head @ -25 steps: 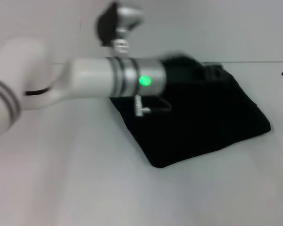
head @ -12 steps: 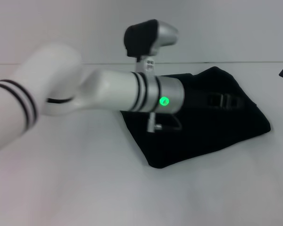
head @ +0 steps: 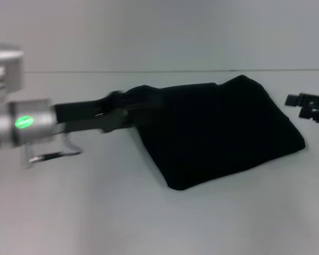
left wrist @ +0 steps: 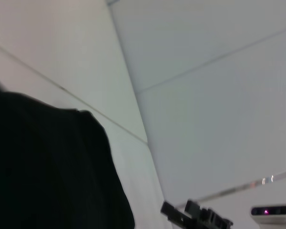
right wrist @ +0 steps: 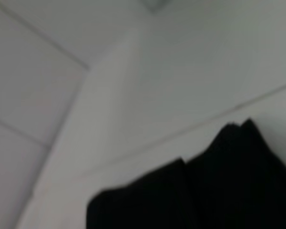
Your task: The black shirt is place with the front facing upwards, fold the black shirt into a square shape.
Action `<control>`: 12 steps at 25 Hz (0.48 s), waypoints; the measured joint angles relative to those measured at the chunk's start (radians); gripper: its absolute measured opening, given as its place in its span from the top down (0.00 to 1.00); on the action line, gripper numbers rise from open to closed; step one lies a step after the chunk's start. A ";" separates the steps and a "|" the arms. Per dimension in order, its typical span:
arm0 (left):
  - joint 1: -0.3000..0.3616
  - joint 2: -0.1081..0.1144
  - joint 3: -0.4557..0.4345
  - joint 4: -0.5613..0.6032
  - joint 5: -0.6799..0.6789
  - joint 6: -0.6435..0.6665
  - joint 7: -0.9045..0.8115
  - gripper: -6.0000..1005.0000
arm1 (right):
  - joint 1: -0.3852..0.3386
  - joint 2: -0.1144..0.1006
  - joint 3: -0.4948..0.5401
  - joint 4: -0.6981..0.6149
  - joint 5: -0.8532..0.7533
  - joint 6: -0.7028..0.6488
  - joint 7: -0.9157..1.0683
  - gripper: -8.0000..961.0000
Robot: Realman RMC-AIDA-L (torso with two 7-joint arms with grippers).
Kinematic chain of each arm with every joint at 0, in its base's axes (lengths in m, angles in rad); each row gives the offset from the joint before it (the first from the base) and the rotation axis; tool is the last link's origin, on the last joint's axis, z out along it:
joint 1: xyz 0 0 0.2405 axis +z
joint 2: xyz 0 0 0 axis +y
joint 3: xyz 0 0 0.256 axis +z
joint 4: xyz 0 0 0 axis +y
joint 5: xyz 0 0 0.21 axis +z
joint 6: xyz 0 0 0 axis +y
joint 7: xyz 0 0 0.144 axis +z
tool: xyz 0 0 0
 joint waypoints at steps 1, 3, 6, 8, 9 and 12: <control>0.024 0.007 -0.052 -0.009 0.027 0.033 0.003 0.45 | 0.020 -0.005 -0.007 0.000 -0.040 0.001 0.024 0.15; 0.063 0.007 -0.131 -0.009 0.066 0.074 0.016 0.41 | 0.073 -0.018 -0.027 0.000 -0.129 0.003 0.082 0.15; 0.117 -0.001 -0.233 0.002 0.097 0.126 0.049 0.34 | 0.150 -0.025 -0.066 0.001 -0.249 0.011 0.163 0.15; 0.137 -0.002 -0.270 0.004 0.101 0.154 0.070 0.30 | 0.198 -0.021 -0.092 0.000 -0.314 0.022 0.203 0.15; 0.140 -0.002 -0.278 0.004 0.103 0.161 0.075 0.26 | 0.218 -0.016 -0.104 0.000 -0.340 0.033 0.219 0.15; 0.145 -0.004 -0.292 0.004 0.110 0.179 0.089 0.13 | 0.264 -0.001 -0.143 0.007 -0.397 0.062 0.260 0.15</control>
